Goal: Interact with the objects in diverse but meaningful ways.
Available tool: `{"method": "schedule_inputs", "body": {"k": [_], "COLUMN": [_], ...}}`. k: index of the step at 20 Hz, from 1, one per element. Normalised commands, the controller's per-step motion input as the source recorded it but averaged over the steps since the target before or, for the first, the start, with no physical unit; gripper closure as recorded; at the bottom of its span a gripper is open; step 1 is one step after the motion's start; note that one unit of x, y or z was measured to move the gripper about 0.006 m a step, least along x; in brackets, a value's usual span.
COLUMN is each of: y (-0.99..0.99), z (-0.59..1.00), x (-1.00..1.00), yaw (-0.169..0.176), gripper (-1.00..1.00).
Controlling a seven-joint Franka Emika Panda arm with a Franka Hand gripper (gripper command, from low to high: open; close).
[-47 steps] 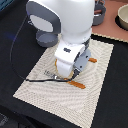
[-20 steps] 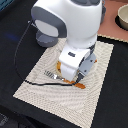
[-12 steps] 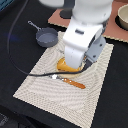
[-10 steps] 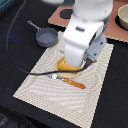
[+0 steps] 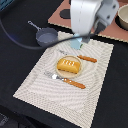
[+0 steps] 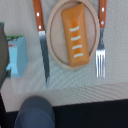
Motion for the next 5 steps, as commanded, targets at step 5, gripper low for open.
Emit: {"method": "schedule_inputs", "body": {"k": [5], "y": [0.56], "z": [0.46], "x": [-0.09], "yaw": [0.011], "gripper": [-1.0]}}
